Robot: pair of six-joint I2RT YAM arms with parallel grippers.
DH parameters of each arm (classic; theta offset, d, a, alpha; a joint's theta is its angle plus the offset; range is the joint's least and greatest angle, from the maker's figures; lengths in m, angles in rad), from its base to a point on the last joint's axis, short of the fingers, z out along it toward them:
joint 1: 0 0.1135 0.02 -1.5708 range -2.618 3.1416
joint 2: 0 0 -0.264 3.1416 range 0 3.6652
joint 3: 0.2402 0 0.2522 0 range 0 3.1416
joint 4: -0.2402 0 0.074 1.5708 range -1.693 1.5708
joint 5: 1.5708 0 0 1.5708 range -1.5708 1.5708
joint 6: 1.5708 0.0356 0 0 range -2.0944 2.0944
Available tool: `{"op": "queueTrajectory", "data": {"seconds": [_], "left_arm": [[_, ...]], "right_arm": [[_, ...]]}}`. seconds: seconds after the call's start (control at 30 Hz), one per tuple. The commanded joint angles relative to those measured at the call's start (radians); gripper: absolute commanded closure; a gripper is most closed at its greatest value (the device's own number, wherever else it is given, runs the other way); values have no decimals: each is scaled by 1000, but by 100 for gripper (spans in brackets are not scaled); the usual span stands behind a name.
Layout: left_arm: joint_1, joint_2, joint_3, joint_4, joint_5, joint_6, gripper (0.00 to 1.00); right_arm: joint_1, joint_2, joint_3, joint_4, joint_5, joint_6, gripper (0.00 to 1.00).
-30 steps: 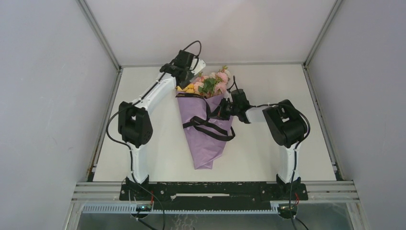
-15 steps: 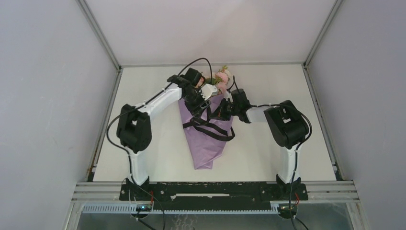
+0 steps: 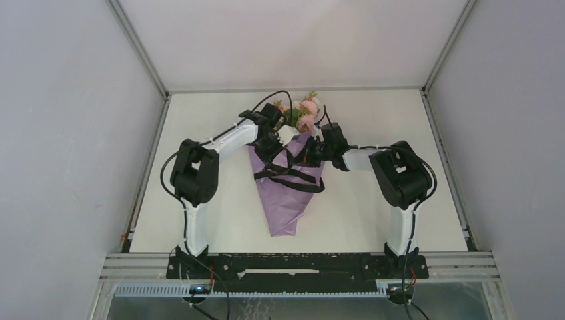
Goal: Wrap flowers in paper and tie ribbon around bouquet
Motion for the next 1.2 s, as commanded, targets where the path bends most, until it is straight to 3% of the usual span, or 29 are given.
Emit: {"op": "queueTrajectory", "data": {"seconds": [0.0, 0.3, 0.53, 0.73, 0.87, 1.03, 1.17], "left_arm": [[0, -89, 5, 2, -20, -1, 100], [-82, -335, 62, -73, -107, 129, 100], [-193, -350, 97, -119, -420, 253, 100], [-253, -351, 122, -6, -787, 377, 100], [-289, -357, 94, 54, -934, 451, 100], [-309, -349, 93, -6, -978, 357, 99], [-230, -341, 43, -50, -944, 232, 98]], "right_arm": [[8, -22, 27, -1, 1, -17, 100], [7, -3, 27, -18, -22, -35, 100], [14, 20, 29, -46, -45, -56, 100], [13, 22, 28, -40, -60, -62, 100], [10, 25, 28, -40, -67, -63, 100], [9, 29, 29, -47, -95, -72, 100], [2, 19, 27, -91, -144, -117, 100]]}}
